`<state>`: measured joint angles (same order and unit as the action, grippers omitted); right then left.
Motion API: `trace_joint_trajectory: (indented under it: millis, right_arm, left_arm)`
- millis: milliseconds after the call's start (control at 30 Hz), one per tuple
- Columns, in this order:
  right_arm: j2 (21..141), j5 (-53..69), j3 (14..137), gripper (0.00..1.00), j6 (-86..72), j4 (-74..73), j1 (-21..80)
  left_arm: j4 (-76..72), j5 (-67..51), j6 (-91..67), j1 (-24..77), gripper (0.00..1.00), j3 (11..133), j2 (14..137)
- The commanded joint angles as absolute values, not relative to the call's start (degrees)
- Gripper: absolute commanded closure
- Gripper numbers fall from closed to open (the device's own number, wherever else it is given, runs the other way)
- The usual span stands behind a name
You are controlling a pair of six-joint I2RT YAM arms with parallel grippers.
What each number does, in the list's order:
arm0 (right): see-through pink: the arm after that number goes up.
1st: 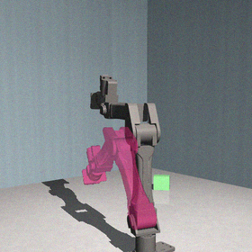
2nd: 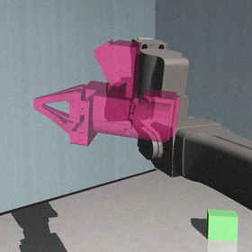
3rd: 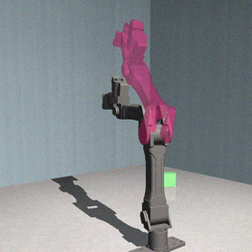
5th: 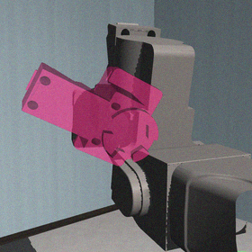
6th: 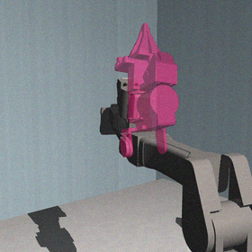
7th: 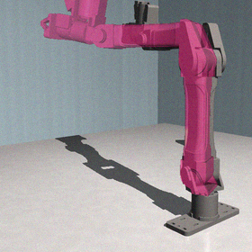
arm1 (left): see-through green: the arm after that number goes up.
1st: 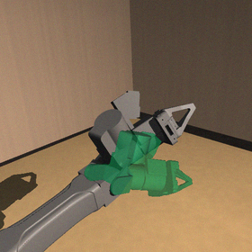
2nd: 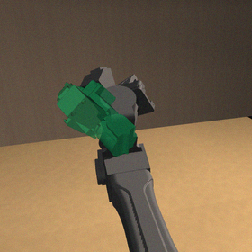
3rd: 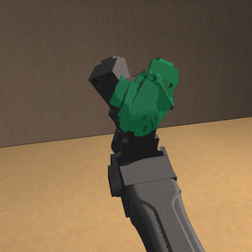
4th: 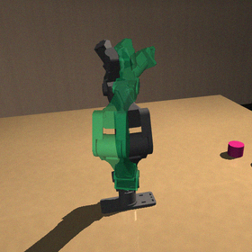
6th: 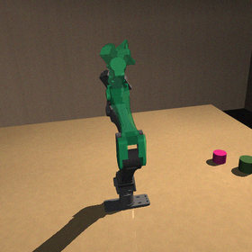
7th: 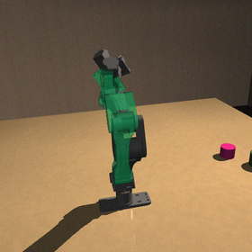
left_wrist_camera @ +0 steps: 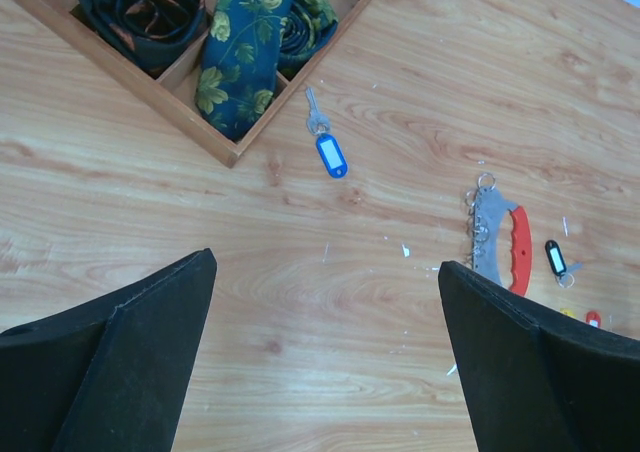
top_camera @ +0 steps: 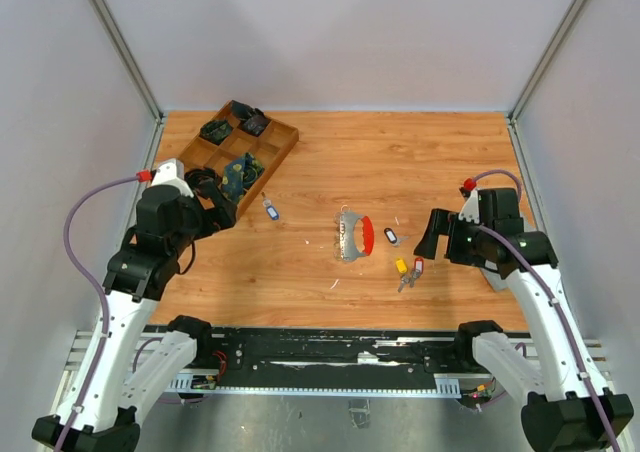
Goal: Put the keys on the keyring
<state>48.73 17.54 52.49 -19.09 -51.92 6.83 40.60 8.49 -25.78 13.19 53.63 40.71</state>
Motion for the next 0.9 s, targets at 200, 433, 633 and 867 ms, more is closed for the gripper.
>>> trace_joint_trajectory:
  millis: [200,433,633,867]
  right_arm:
    - [49.7,16.9,46.8,0.01,-23.4,-43.4,10.4]
    - [61.0,4.5,50.1,0.05,-23.7,-39.4,24.9]
    - [73.4,0.7,55.5,0.14,-22.6,-35.5,30.5]
    - [83.6,-1.3,60.4,0.21,-21.3,-31.0,32.2]
  left_arm:
    - [31.8,4.2,-20.8,12.6,0.0,51.0,39.4]
    - [29.9,3.2,-18.6,12.7,0.0,49.3,40.6]
    - [29.1,3.1,-19.3,12.7,0.04,47.6,40.7]
    - [28.8,3.5,-19.5,12.7,0.05,47.1,41.9]
